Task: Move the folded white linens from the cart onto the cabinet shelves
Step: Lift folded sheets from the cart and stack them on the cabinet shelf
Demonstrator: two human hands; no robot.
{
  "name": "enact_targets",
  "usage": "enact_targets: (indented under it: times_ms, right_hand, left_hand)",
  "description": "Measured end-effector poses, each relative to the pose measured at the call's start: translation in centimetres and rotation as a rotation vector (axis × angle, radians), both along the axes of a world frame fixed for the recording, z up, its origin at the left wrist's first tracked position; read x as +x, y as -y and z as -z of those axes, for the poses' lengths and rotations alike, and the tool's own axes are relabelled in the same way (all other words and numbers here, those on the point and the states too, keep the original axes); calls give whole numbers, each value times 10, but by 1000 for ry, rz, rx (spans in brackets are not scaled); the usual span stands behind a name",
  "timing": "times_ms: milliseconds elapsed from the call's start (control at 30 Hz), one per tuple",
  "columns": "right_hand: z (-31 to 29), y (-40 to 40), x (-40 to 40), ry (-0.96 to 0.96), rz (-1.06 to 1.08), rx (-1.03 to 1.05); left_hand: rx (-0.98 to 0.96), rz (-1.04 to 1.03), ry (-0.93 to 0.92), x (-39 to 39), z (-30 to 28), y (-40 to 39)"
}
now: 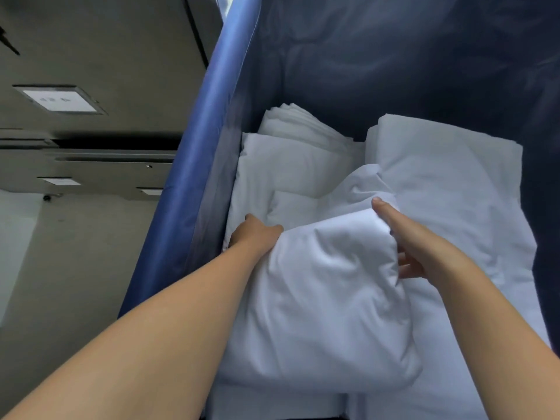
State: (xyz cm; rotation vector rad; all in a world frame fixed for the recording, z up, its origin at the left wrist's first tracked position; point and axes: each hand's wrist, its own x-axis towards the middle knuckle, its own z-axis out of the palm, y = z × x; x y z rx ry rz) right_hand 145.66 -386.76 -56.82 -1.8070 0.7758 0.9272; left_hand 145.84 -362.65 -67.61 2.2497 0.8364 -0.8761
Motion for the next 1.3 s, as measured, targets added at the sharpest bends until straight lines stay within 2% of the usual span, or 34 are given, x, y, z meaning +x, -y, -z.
enact_targets:
  times_ms: [167,300,433,567,667,700,767,833,933,967,1033,1067,1133,1167,1233,1267,1300]
  right_hand:
    - [11,-3,23,-50,-47,4]
    - [25,-8,32,38,-101,-69]
    - [31,-11,38,98,-129,-78]
    - [43,-13,38,239,-144,-66]
    - [43,-9,34,327,-103,21]
    - [41,-8,33,354,-73,62]
    - [35,-7,30,406,-39,135]
    - [31,-3,27,440,-39,182]
    - [28,5,21,460,-5,283]
    - [28,8,19,462,18,309]
    - [30,10,16,465,64,346]
    - [31,10,14,460,87,368]
    - [33,8,12,454,117,408]
    - [33,7,12,460,120,419]
    - [32,7,13,473,111,439]
    - [32,6,14,480,110,448]
    - [32,6,14,484,113,456]
  left_hand:
    - [-72,-4,-20,13,20,5]
    - [-44,-3,32,16,29,-1]
    - [-150,-106,10,15,42,0]
    - [-211,-110,47,13,49,3]
    - [-353,-299,118,18,37,1]
    - [-400,-392,102,21,32,0]
    - [-430,-490,-42,26,24,0]
    - [-495,-472,-177,33,19,-1]
    - [-653,-481,-223,35,9,-2]
    - [-742,-641,-184,35,8,-2]
    - [-1027,-1100,-170,40,20,0]
    - [-1033,-969,-133,41,32,-1]
    - [-688,-502,-127,38,40,6]
    - [-672,-327,-161,37,38,12]
    - [-674,-200,-173,35,34,13]
    - [-696,-199,-163,32,29,11]
    - [-724,-292,-181,29,25,5]
